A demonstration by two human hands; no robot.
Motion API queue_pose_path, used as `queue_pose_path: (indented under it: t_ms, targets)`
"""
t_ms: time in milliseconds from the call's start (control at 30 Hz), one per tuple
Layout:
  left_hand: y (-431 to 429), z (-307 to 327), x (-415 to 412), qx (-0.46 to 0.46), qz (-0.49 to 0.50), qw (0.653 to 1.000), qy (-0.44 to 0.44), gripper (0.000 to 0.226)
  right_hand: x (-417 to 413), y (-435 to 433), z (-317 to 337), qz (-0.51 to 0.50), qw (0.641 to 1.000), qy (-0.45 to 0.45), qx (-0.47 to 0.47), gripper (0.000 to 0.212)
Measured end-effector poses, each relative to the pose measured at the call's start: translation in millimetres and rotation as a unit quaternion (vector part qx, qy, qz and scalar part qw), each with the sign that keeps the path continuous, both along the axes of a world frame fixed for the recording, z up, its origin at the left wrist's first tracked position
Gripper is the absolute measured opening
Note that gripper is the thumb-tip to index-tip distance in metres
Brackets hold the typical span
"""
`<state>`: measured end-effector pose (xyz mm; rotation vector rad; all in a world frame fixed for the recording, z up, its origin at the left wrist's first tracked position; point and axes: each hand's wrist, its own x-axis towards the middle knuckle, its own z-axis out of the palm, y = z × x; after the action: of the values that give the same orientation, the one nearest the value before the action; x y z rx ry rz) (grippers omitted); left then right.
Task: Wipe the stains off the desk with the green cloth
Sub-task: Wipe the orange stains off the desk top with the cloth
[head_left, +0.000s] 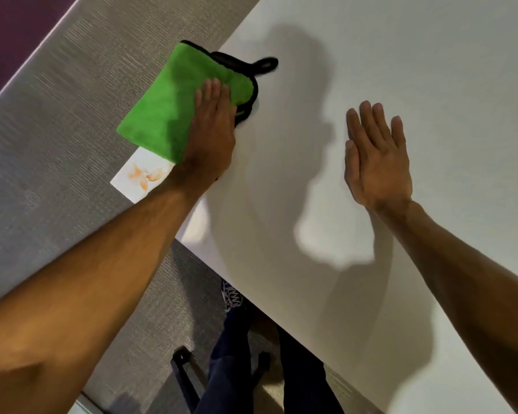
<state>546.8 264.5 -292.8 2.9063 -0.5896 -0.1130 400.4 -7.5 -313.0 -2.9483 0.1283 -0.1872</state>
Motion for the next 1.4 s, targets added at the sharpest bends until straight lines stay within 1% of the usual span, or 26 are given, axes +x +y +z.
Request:
queue_pose_path:
  t_ms: [133, 233, 300, 333, 400, 500, 567, 633, 733, 800, 867, 967, 1000, 1067, 1100, 1167, 1267, 1400]
  targets:
    - [-1, 7, -52, -0.045, -0.135, 0.987, -0.07, 0.04, 1, 1, 4, 0.004, 1.0, 0.004, -0.004, 0.057]
    - [-20, 6, -86, -0.038, -0.207, 0.976, -0.055, 0.04, -2, 2, 5, -0.005, 1.0, -0.015, 0.005, 0.054]
    - [-40, 6, -78, -0.025, -0.222, 0.973, -0.05, 0.042, -2, 2, 6, -0.01, 0.999, -0.029, 0.012, 0.052]
    - [-53, 4, -66, -0.012, -0.213, 0.976, -0.051, 0.044, -1, 2, 6, -0.01, 0.999, -0.032, 0.012, 0.052]
    - [-78, 4, -31, 0.019, -0.145, 0.989, -0.026, 0.049, 0, 2, 7, -0.007, 1.0, -0.027, 0.01, 0.053]
    - [-94, 9, 18, 0.018, -0.007, 1.0, 0.014, 0.052, -1, 1, 7, -0.008, 1.0, -0.022, 0.015, 0.054]
    - [-86, 7, 28, 0.022, 0.029, 0.999, 0.007, 0.051, -1, 0, 7, -0.011, 0.999, -0.031, 0.02, 0.053]
    - [-69, 4, 15, 0.019, 0.036, 0.999, 0.0, 0.051, -1, -1, 6, -0.011, 0.999, -0.033, 0.022, 0.053]
    - [-44, 2, -28, -0.009, 0.025, 1.0, 0.007, 0.048, -1, -1, 7, -0.012, 1.0, -0.025, 0.013, 0.053]
    - [-29, 4, -58, -0.036, -0.007, 0.999, -0.01, 0.044, -1, -1, 7, -0.011, 1.0, -0.025, 0.008, 0.053]
    - [-19, 4, -79, -0.042, -0.048, 0.998, -0.025, 0.043, -2, -2, 7, -0.01, 1.0, -0.027, 0.008, 0.054]
    - [-4, 5, -75, -0.071, -0.099, 0.992, -0.036, 0.044, -3, -2, 7, -0.012, 0.999, -0.033, 0.005, 0.054]
    - [0, 7, -66, -0.065, -0.105, 0.992, -0.032, 0.049, -3, -2, 6, -0.012, 0.999, -0.034, 0.002, 0.053]
    - [4, 9, -50, 0.001, -0.085, 0.996, -0.011, 0.063, -1, -2, 6, -0.009, 0.999, -0.033, -0.002, 0.053]
    - [4, 7, -44, 0.03, -0.068, 0.997, -0.008, 0.066, 0, -2, 6, -0.009, 0.999, -0.031, -0.003, 0.053]
    - [1, 3, -39, 0.063, -0.038, 0.997, -0.015, 0.064, 0, -1, 6, -0.011, 1.0, -0.028, -0.003, 0.053]
    - [-11, -1, -27, 0.084, 0.015, 0.996, -0.028, 0.06, -1, -2, 6, -0.01, 0.999, -0.034, 0.006, 0.052]
    - [-29, 2, 11, 0.075, 0.089, 0.993, -0.003, 0.059, -2, -8, 1, 0.001, 0.998, -0.06, 0.015, 0.053]
